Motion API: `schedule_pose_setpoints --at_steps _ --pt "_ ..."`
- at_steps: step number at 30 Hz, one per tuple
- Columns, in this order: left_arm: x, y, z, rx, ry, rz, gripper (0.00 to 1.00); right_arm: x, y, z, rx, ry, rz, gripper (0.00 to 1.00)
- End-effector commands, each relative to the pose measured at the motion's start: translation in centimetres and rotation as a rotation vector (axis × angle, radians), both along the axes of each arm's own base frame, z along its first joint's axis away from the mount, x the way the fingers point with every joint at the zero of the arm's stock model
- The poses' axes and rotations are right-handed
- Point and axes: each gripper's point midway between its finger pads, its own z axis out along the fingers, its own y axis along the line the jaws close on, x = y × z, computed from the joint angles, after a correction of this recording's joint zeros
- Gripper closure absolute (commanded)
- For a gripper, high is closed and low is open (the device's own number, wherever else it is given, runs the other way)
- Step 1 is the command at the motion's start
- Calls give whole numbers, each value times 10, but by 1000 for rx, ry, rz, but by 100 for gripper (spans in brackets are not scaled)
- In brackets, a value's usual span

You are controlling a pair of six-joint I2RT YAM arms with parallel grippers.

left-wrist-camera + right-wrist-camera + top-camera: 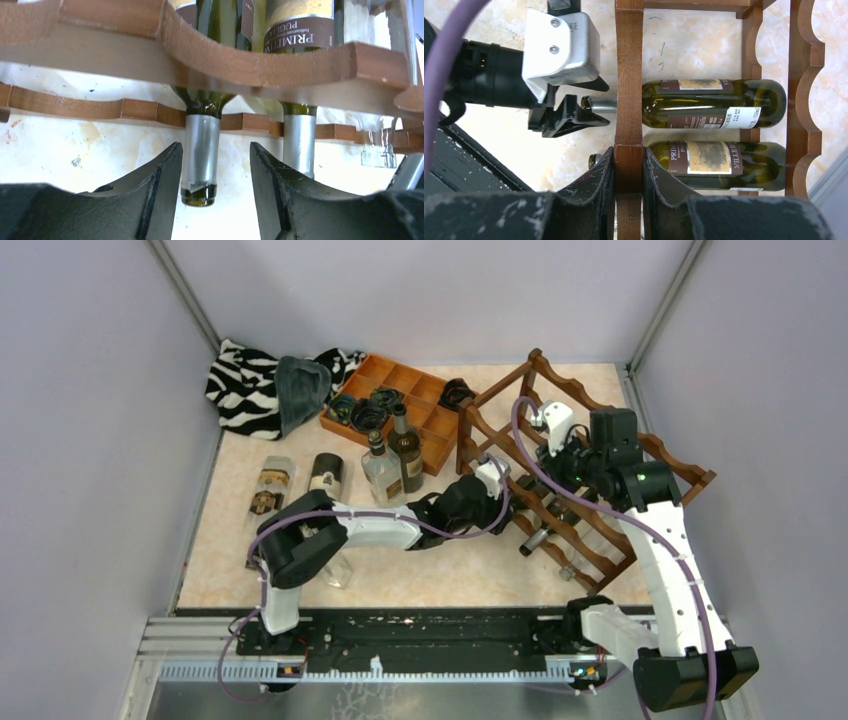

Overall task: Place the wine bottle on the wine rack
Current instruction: Place the wine bottle in the wine rack.

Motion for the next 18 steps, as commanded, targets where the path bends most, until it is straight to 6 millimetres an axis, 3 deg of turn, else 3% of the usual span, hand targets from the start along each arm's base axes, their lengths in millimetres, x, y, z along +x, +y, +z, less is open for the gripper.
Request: schedule_pose_setpoints --at_steps 1,6,11,18 --pt "-12 7 12 -27 10 -34 41 -3 23 30 117 -90 76 100" --pt "-27 18 0 59 36 -69 41 -3 22 29 114 -90 75 100" --pt "-25 31 -16 122 29 -38 41 -4 22 29 116 -91 73 100" --pt "-22 26 -34 183 57 -39 45 -4 21 30 119 -94 73 100"
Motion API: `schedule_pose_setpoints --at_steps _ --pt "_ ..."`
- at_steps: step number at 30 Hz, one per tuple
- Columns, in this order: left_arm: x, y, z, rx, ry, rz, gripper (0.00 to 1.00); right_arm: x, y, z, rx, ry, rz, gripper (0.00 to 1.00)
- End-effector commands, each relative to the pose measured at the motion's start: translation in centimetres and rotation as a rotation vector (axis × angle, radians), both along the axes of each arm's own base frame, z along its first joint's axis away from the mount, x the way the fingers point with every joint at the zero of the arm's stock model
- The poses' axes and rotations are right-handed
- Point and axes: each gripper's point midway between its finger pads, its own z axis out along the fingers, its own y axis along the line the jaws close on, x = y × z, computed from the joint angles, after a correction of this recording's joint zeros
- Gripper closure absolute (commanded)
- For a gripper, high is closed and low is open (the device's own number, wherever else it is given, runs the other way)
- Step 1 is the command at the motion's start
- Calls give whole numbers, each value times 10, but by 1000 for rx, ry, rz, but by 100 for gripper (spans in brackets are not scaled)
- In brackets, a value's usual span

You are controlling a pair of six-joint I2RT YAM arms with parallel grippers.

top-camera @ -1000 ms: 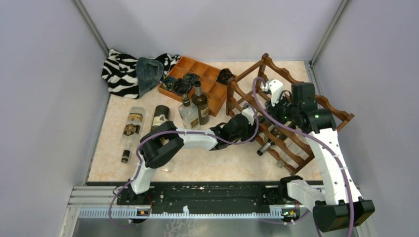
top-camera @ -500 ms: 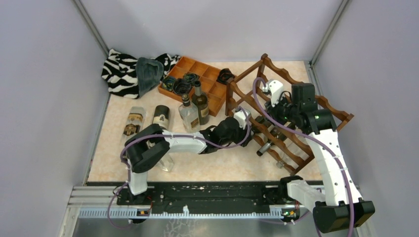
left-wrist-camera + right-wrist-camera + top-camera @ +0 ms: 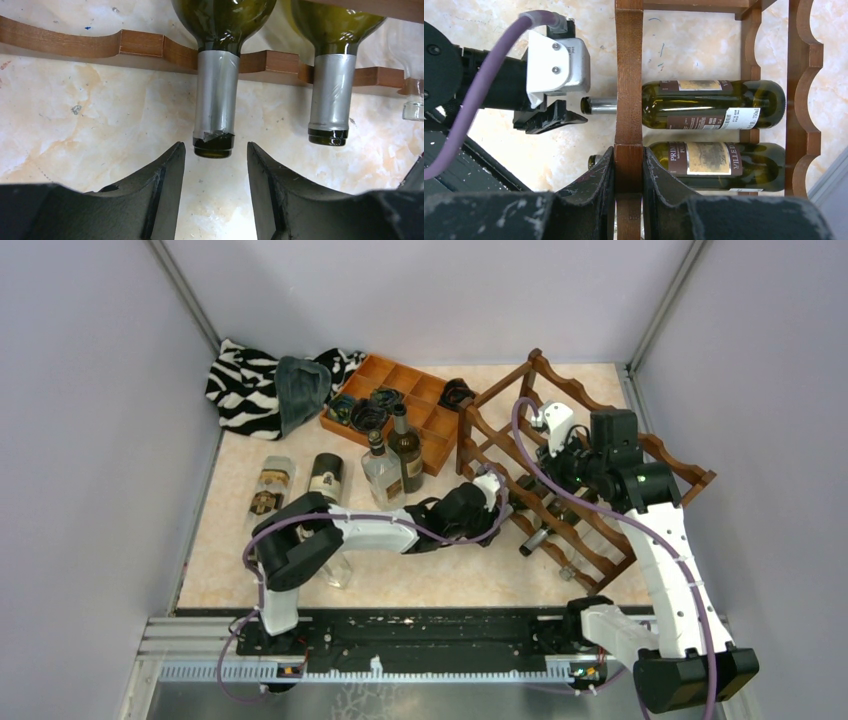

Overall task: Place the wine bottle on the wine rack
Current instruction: Place the wine bottle in the wine rack.

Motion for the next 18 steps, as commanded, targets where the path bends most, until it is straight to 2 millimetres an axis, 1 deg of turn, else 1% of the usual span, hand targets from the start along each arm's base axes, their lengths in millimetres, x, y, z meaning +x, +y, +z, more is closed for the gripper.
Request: schedule_pose_setpoints --at_steps 1,4,6,9,12,14,18 --pt "4 -7 -6 35 0 -4 46 -4 21 30 116 -86 73 100" --pt "6 -12 -11 51 9 -6 48 -4 21 30 115 -86 73 100" --pt "8 -17 -10 54 6 -10 52 -5 21 30 117 -86 74 100" --pt "12 -25 -9 53 -3 -20 65 -5 21 30 116 -87 73 100" --pt "17 -34 -6 49 -14 -29 75 -6 21 30 116 -86 75 100" --pt "21 -40 -2 39 -22 -33 77 -6 21 30 116 -87 76 100" --pt "25 -46 1 35 -29 -39 77 -6 20 31 112 -90 73 100"
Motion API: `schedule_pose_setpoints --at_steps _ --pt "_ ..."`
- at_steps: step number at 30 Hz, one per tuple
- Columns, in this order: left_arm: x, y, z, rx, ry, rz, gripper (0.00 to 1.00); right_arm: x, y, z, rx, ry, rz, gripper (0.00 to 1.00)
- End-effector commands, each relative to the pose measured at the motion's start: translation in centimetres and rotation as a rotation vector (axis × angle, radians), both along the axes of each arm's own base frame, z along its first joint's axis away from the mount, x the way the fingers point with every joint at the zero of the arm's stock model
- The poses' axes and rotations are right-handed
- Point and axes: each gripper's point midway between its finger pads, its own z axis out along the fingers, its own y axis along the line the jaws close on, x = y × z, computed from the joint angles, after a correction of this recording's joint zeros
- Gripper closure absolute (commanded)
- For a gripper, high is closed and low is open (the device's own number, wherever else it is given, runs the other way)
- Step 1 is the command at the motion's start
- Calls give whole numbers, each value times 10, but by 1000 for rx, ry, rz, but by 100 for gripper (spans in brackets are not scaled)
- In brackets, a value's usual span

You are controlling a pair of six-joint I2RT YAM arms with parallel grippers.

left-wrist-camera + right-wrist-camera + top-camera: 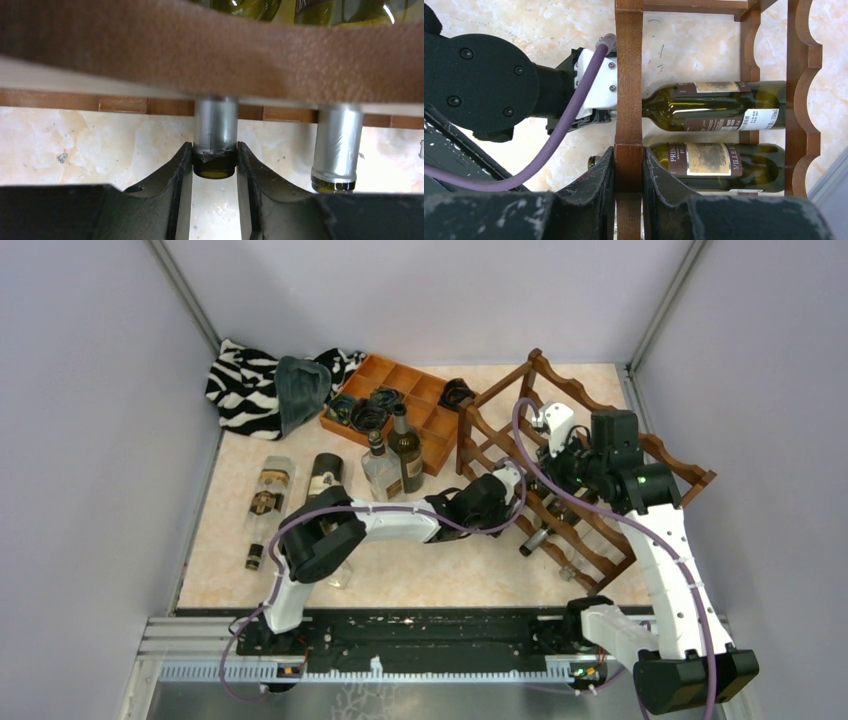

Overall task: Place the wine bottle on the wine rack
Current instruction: Place the wine bottle in the wine rack, then pick up the wine bottle from the center of the board.

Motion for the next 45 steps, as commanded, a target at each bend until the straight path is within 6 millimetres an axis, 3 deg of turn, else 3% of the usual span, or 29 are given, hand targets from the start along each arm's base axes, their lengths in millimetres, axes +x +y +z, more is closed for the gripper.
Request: schedule_pose_setpoints --at_steps 1,3,7,10,13,16,19,26,34,41,45 --pt "7 -15 12 -28 -29 -29 76 -6 20 31 107 -85 73 100" --pt "7 -14 13 -28 -27 -23 68 -5 20 31 106 -87 70 100" --pt "3 -7 18 -40 -17 -18 42 -5 19 30 104 -82 67 96" --pt "-6 1 28 -54 -7 -27 32 -3 18 31 101 -84 63 79" --pt "-20 9 41 -81 15 -65 31 -3 18 33 98 -87 62 59" --pt "-44 16 54 -122 65 -146 29 -3 16 39 95 -101 61 37" --pt "-71 23 73 -176 105 -257 27 -4 16 47 94 -122 66 25" --pt "-107 40 129 -273 148 -375 27 -12 20 73 127 -176 113 22" --pt "-125 61 227 -443 19 -449 27 -30 36 92 187 -217 231 21" --pt "-114 97 277 -391 -116 -372 24 -49 57 110 262 -285 406 21" --pt "-98 122 299 -365 -217 -270 14 -54 62 110 276 -298 461 21"
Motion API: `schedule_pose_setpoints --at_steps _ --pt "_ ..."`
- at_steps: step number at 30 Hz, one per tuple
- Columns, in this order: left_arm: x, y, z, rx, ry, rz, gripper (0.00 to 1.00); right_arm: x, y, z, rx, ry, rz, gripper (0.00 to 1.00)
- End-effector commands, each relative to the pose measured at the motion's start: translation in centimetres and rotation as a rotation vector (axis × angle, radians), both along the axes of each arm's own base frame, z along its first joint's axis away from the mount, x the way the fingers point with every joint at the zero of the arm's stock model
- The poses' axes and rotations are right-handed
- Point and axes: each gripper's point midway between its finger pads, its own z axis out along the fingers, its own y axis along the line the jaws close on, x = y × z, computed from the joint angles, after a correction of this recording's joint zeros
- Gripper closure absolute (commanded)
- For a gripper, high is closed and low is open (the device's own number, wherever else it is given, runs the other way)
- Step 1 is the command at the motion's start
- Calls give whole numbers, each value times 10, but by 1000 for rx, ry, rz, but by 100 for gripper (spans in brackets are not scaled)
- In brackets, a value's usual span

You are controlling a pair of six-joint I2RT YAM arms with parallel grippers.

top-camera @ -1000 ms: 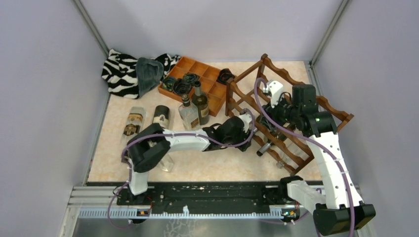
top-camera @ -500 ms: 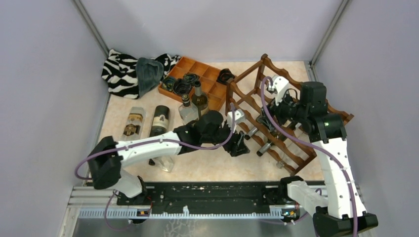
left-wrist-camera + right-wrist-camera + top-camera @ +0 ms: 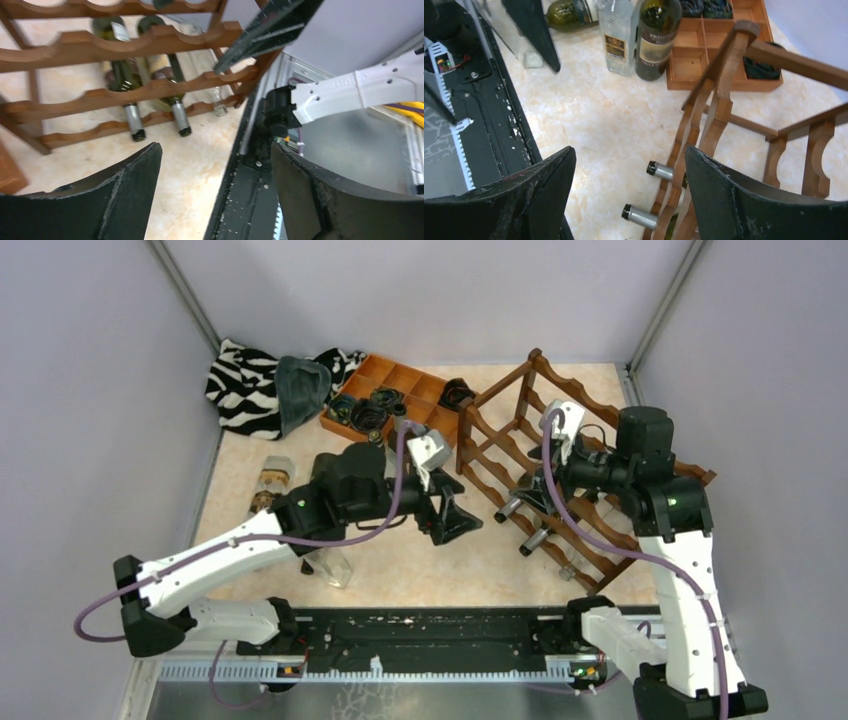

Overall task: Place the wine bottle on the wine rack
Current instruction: Pick up the wine bottle from the center of the board.

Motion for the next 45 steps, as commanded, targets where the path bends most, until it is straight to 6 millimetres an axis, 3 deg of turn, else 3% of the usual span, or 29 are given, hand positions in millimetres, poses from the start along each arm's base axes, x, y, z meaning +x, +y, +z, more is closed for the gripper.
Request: schedule_pose_setpoints --at_steps 1,5,9,18,23,30,37,45 --pt "22 34 25 32 -105 153 11 -10 12 22 48 -115 119 21" --pt "41 51 45 31 -157 240 2 -16 18 19 68 -120 178 21" --pt "63 65 62 42 -186 289 2 -21 23 18 93 -118 218 21" --pt "140 100 90 -33 -136 459 1 -16 29 22 152 -114 222 19" --pt "177 114 76 21 -99 555 2 -15 31 17 171 -89 230 18" --pt "186 126 66 130 -69 605 4 -25 33 11 183 -106 269 18" --pt "205 128 17 292 9 644 6 -37 32 26 252 -133 309 18" --pt "237 148 -3 452 9 812 6 -41 28 27 269 -154 270 17"
